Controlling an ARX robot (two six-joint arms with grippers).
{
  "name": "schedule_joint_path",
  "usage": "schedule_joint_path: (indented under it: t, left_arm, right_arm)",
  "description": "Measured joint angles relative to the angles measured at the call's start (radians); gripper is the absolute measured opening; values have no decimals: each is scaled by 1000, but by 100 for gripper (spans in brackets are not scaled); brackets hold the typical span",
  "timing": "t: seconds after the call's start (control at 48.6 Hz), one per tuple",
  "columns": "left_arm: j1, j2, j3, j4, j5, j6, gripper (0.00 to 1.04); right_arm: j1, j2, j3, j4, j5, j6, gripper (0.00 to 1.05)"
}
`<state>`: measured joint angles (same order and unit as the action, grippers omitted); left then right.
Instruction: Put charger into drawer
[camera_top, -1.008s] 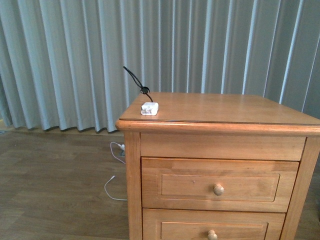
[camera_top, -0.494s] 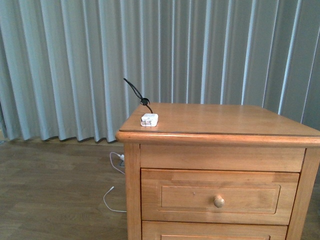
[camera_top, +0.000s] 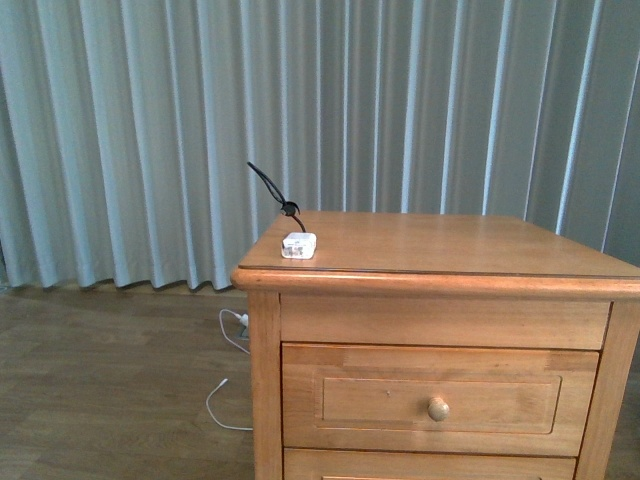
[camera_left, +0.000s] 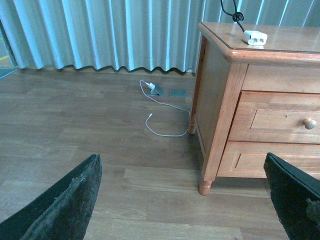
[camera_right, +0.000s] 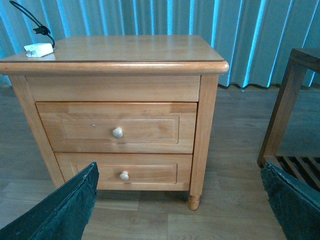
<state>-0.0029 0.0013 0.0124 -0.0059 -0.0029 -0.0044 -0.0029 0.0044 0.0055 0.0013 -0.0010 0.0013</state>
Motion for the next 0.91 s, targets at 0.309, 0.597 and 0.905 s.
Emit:
schedule_joint_path:
  t: [0.309,0.597,0.905]
  left_arm:
    - [0,0,0,0,0,0,99]
    - [0,0,0,0,0,0,99]
    - [0,0,0,0,0,0,99]
  right_arm:
    - [0,0,0,0,0,0,97]
    - [0,0,0,0,0,0,97]
    - [119,46,6,-72,282,53,97]
